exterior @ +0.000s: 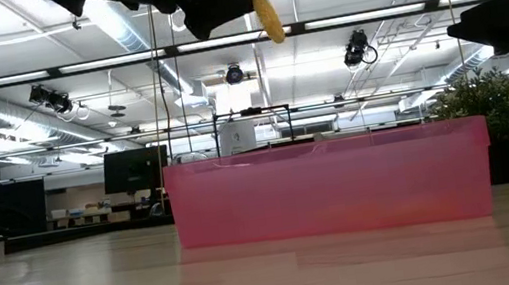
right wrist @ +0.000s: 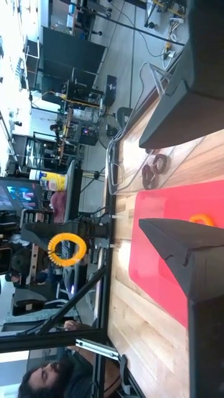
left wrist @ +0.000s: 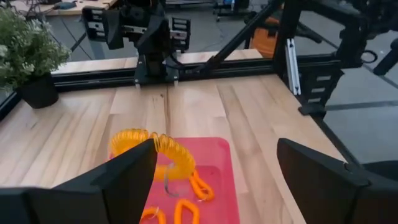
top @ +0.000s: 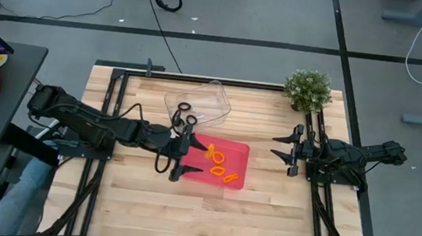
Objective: Sort spring keychains
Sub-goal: Put the yellow spring keychain into the red bin
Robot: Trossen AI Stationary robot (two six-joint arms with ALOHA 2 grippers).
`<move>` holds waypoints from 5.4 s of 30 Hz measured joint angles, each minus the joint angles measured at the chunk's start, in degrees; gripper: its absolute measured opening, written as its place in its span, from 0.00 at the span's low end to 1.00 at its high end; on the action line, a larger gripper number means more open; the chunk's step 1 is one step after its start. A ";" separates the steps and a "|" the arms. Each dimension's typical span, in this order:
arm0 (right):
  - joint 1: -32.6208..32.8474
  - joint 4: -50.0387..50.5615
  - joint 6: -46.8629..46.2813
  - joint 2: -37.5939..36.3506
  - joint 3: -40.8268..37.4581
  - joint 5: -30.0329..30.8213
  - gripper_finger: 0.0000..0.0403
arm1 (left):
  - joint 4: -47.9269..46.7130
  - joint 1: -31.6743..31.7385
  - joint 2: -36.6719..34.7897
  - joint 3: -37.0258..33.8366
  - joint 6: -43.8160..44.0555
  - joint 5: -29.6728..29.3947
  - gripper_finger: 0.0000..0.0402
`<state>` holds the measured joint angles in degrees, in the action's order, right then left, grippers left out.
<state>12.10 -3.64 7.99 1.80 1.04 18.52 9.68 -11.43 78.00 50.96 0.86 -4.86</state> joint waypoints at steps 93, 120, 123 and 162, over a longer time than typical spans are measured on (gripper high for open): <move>-0.01 0.27 0.00 -0.01 0.00 0.00 0.49 | -16.27 -6.91 2.07 3.16 8.06 -1.44 0.84; -0.01 -0.85 0.00 -0.01 0.00 0.00 0.49 | -9.62 9.75 -58.70 -32.80 5.43 6.94 0.84; 0.00 -0.85 0.00 -0.02 0.00 0.00 0.49 | -7.85 10.33 -66.72 -37.28 6.31 6.43 0.84; 6.81 -34.99 -17.66 11.51 7.73 -30.91 0.49 | -7.18 10.31 -72.76 -50.36 -1.49 3.11 0.84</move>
<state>18.91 -38.63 -9.67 13.32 8.77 -12.39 2.50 -1.13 5.23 0.60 -0.62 -1.76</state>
